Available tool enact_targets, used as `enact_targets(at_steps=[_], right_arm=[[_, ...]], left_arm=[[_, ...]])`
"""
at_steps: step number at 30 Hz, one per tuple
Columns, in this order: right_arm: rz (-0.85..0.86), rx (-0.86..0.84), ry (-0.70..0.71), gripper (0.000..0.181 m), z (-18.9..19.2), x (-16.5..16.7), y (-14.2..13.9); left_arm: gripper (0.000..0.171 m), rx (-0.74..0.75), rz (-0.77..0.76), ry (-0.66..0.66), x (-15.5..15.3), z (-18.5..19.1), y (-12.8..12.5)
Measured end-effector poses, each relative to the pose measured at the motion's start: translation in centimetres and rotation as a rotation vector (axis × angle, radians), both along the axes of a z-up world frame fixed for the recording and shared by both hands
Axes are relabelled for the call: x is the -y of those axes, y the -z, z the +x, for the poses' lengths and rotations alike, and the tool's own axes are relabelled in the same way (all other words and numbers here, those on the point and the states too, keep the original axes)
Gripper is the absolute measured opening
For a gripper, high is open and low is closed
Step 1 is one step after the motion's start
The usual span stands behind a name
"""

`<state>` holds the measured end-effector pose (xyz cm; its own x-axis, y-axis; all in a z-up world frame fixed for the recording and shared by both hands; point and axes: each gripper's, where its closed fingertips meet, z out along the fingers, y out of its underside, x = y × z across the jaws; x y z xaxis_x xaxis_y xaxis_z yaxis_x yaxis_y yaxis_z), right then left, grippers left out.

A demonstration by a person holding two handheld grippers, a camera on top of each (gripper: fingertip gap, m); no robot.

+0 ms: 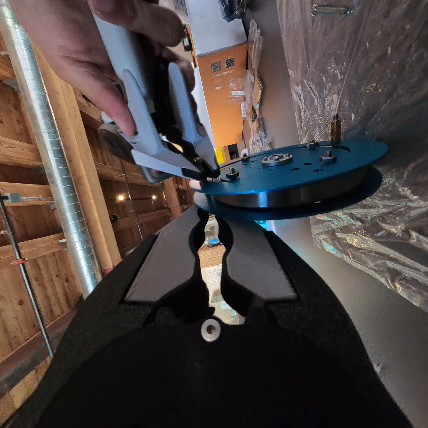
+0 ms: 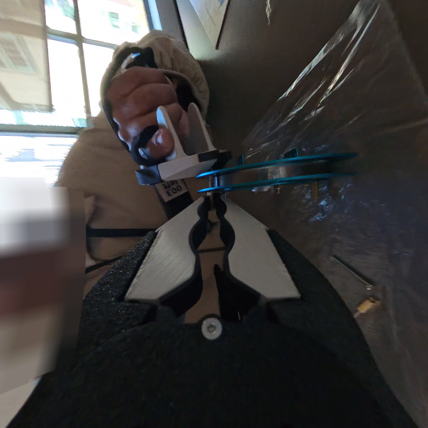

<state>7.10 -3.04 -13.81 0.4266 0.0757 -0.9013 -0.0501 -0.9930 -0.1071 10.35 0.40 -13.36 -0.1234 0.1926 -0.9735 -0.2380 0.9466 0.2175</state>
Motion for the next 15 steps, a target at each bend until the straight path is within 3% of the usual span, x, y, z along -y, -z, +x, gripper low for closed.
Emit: enact_targets(at_steps=[5,7,8,15], right_arm=[[0.307,0.371,-0.083,0.006,0.6,-0.5,0.5],[0.442,0.519,-0.084,0.020,0.7,-0.9,0.2],[0.510,0.626,-0.092,0.028,1.1,-1.1,0.3],[1.030,1.384,-0.087,0.028,3.4,-2.4,-0.2]], left_arm=[[0.002,-0.223,-0.305,-0.007,-0.1,0.0,0.6],[0.003,-0.341,-0.421,-0.047,-0.6,-0.2,0.9],[0.002,-0.401,-0.477,-0.070,-0.9,-0.4,1.1],[0.003,-0.793,-0.806,-0.099,-0.5,-1.9,1.8]])
